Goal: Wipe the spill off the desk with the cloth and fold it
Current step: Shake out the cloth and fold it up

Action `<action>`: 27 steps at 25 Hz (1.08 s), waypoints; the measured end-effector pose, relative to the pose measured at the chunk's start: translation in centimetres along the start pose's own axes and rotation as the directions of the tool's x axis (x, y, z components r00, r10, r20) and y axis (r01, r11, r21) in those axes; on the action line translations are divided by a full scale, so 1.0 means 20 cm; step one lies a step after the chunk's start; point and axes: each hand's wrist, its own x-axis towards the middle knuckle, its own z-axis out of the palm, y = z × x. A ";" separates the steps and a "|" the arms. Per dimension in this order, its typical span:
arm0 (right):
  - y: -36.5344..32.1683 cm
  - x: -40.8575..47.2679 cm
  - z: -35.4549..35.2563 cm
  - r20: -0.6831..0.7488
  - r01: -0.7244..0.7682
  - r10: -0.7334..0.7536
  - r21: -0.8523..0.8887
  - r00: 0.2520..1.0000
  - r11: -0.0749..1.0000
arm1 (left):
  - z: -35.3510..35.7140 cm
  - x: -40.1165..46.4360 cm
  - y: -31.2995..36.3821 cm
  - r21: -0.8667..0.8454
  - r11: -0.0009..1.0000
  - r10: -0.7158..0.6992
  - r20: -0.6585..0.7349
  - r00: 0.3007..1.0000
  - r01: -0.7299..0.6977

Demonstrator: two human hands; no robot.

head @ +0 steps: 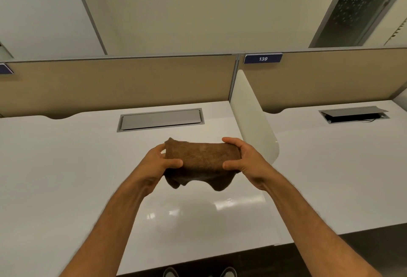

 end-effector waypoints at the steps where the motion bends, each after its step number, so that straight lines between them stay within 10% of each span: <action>1: 0.01 0.00 0.00 -0.014 -0.009 0.007 -0.081 1.000 0.997 | -0.02 0.00 0.00 0.053 0.998 -0.021 -0.004 1.000 0.021; 11: 0.06 0.03 -0.03 -0.153 0.019 -0.112 -0.511 0.982 0.859 | 0.04 -0.02 -0.08 0.647 0.739 0.336 -0.107 0.936 -0.191; 19: 0.00 -0.02 -0.03 -0.230 0.080 -0.090 -0.051 0.969 0.995 | 0.05 0.00 -0.06 0.375 0.886 0.337 -0.116 0.934 -0.273; 27: -0.09 -0.06 0.30 -0.509 0.131 -0.256 -0.268 0.822 0.954 | 0.28 -0.02 -0.10 0.134 0.960 0.273 -0.226 0.935 -0.248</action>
